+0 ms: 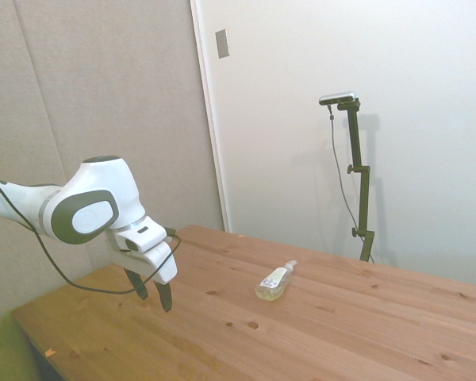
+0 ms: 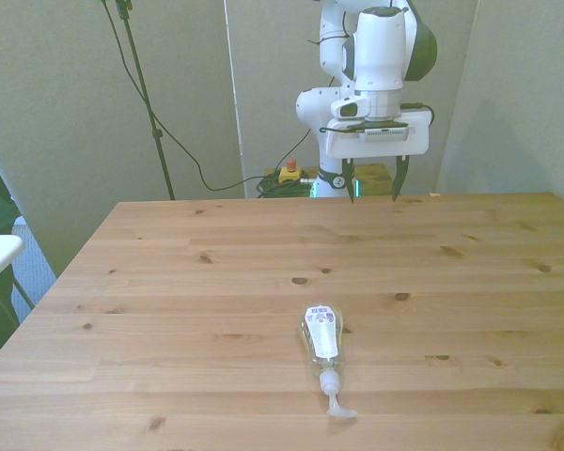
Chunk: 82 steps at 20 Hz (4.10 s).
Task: Stand the sanitizer
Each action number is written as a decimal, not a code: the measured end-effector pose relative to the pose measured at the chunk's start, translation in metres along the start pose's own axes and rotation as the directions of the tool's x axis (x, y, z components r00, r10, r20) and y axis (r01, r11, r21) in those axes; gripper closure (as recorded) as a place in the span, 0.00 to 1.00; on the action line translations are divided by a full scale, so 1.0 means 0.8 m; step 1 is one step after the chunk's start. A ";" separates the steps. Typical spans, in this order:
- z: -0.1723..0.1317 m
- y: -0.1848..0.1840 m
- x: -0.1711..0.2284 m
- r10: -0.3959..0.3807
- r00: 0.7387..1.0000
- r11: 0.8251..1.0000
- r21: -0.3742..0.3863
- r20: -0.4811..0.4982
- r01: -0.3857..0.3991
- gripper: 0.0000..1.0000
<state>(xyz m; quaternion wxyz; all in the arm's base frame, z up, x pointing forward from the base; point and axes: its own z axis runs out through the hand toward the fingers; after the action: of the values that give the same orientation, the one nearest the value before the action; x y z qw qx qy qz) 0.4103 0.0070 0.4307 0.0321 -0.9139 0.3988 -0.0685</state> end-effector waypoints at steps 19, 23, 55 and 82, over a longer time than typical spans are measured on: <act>0.025 -0.175 0.204 0.170 0.964 0.985 0.037 -0.203 -0.166 0.00; 0.042 -0.190 0.260 0.203 0.945 0.979 0.051 -0.256 -0.197 0.00; 0.164 -0.223 0.422 0.209 0.965 0.978 0.041 -0.160 -0.205 1.00; 0.087 -0.259 0.419 0.352 0.872 0.934 0.185 -0.339 -0.305 1.00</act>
<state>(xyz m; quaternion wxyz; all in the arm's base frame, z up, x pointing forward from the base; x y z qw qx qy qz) 0.7964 -0.0977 0.4189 0.0260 -0.7997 0.5424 -0.2563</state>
